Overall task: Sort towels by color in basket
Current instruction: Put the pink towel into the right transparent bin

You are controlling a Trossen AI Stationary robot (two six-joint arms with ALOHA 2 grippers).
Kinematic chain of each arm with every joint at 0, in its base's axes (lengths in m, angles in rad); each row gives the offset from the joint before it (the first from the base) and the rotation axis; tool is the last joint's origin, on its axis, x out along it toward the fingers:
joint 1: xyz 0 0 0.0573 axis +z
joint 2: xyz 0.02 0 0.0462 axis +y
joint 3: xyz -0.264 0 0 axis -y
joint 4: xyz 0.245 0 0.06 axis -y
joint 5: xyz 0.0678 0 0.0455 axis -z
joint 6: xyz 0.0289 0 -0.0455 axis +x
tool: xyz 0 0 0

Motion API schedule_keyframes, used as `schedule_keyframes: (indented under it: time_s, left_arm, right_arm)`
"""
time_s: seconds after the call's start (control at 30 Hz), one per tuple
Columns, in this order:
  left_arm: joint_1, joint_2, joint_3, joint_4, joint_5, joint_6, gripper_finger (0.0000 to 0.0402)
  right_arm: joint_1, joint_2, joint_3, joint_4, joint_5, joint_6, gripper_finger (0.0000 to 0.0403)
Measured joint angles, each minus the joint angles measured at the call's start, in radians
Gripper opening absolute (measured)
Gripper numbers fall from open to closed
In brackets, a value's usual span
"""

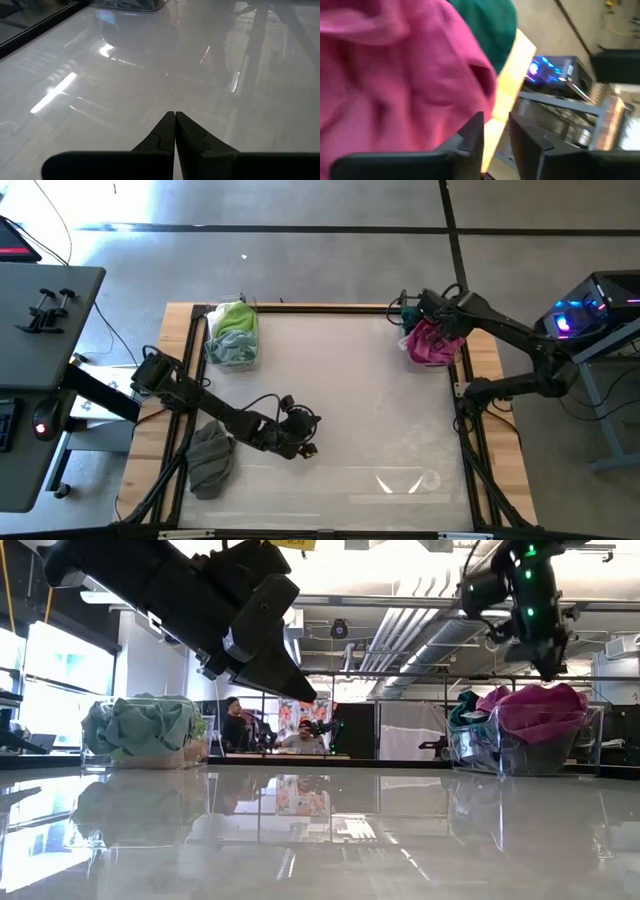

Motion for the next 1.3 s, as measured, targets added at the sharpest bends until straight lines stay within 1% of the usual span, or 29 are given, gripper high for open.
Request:
schedule_keyframes:
  time_s: [0.1, 0.13, 0.23, 0.3, 0.43, 0.5, 0.7, 0.83, 0.93, 1.03, 1.1, 1.23, 1.3]
  left_arm:
    - [0.000, 0.000, 0.000, 0.000, 0.000, 0.000, 0.0000]
    - [0.000, 0.000, 0.000, 0.000, 0.000, 0.000, 0.0000]
    - [0.000, 0.000, 0.000, 0.001, 0.003, 0.005, 0.0000]
    - [0.001, 0.000, 0.000, 0.002, 0.003, 0.010, 0.0000]
    - [0.002, 0.000, 0.000, 0.007, 0.003, 0.011, 0.0000]
    - [0.002, 0.000, 0.000, 0.008, 0.003, 0.012, 0.0000]
    - [0.002, 0.000, 0.000, 0.008, 0.003, 0.012, 0.0000]
    - [0.002, 0.000, 0.000, 0.009, 0.003, 0.012, 0.0000]
    - [0.002, 0.000, 0.000, 0.015, 0.003, 0.019, 0.0000]
    - [0.002, 0.000, 0.000, 0.016, 0.003, 0.021, 0.0000]
    - [0.002, 0.000, 0.000, 0.016, 0.003, 0.022, 0.0000]
    - [0.002, 0.000, 0.000, 0.016, 0.003, 0.022, 0.0000]
    - [0.002, 0.000, 0.000, 0.016, 0.003, 0.022, 0.0000]
  right_arm:
    - [-0.023, 0.001, -0.050, 0.043, 0.054, -0.007, 0.0053]
    - [-0.021, 0.001, -0.059, 0.050, 0.056, -0.008, 0.0042]
    - [-0.016, 0.003, -0.088, 0.099, -0.003, -0.030, 0.0013]
    - [-0.017, 0.002, -0.108, 0.143, -0.043, -0.053, 0.0004]
    - [-0.029, 0.002, -0.154, 0.274, -0.166, -0.099, 0.0004]
    - [-0.039, 0.002, -0.185, 0.342, -0.204, -0.116, 0.0002]
    - [-0.096, 0.002, -0.297, 0.478, -0.263, -0.172, 0.0001]
    - [-0.093, 0.000, -0.340, 0.540, -0.259, -0.183, 0.0001]
    - [-0.093, 0.001, -0.346, 0.548, -0.258, -0.193, 0.0001]
    - [-0.093, 0.000, -0.346, 0.547, -0.262, -0.225, 0.0007]
    - [-0.094, -0.003, -0.344, 0.534, -0.266, -0.233, 0.0022]
    - [-0.093, -0.002, -0.294, 0.427, -0.306, -0.234, 0.0074]
    - [-0.089, -0.002, -0.251, 0.371, -0.308, -0.217, 0.0101]
